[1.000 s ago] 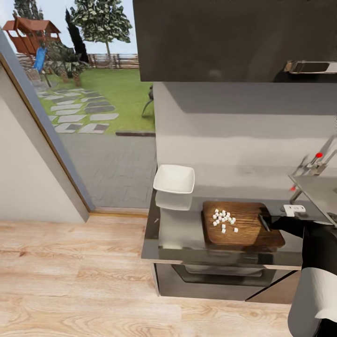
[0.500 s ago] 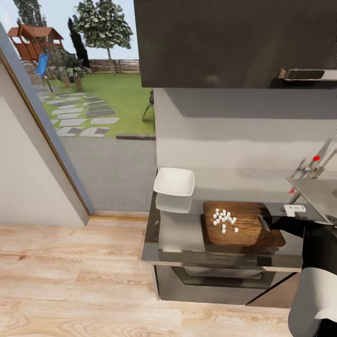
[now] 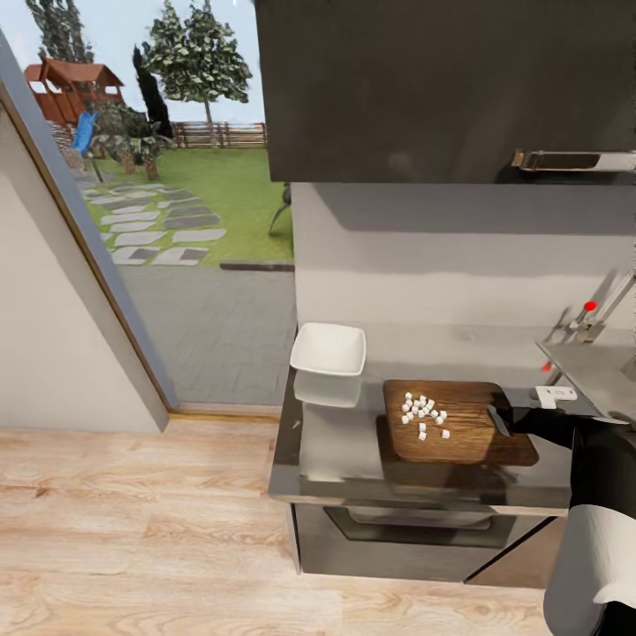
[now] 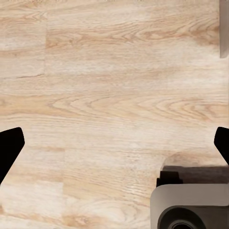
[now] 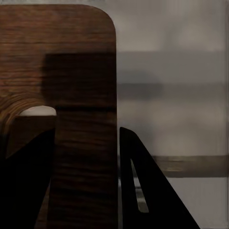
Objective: In the kitchen, take the Vidalia onion out of the sink, dice it on the chopping board with the paring knife, put the diced onion into the bowl on the countertop, then place both the paring knife and the chopping board into the sink.
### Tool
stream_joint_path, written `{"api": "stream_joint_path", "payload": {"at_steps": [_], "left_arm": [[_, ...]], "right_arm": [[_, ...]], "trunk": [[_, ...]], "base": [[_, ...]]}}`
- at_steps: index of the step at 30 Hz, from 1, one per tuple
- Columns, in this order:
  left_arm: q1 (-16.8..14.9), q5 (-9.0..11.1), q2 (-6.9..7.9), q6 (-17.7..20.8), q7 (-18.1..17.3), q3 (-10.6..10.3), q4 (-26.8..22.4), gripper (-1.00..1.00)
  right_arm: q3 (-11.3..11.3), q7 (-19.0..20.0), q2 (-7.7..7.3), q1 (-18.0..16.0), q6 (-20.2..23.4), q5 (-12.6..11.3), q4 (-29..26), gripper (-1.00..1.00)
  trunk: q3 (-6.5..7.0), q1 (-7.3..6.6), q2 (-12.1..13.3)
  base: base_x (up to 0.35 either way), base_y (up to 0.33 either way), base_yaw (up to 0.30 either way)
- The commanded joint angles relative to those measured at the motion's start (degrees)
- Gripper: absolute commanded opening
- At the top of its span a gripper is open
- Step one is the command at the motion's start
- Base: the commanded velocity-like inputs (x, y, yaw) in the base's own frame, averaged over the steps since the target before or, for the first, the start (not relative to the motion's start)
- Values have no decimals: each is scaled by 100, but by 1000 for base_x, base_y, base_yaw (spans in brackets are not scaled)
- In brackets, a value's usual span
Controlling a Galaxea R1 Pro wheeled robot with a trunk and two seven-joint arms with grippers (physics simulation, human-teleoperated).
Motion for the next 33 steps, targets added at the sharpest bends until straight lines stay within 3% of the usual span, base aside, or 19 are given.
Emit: {"api": "stream_joint_path", "payload": {"at_steps": [1,9,33], "left_arm": [[-9,40,-4,-32,7,-49,21,100],[-9,38,-4,-32,7,-49,20,100],[-9,40,-4,-32,7,-49,22,100]], "right_arm": [[-10,47,5,-7,14,41,-6,-100],[-6,46,8,-6,15,49,-6,-100],[-9,42,8,-5,85,67,-6,-100]], "trunk": [[18,-19,32],[214,-195,353],[215,-195,353]], "base": [[0,0,0],[0,0,0],[0,0,0]]}}
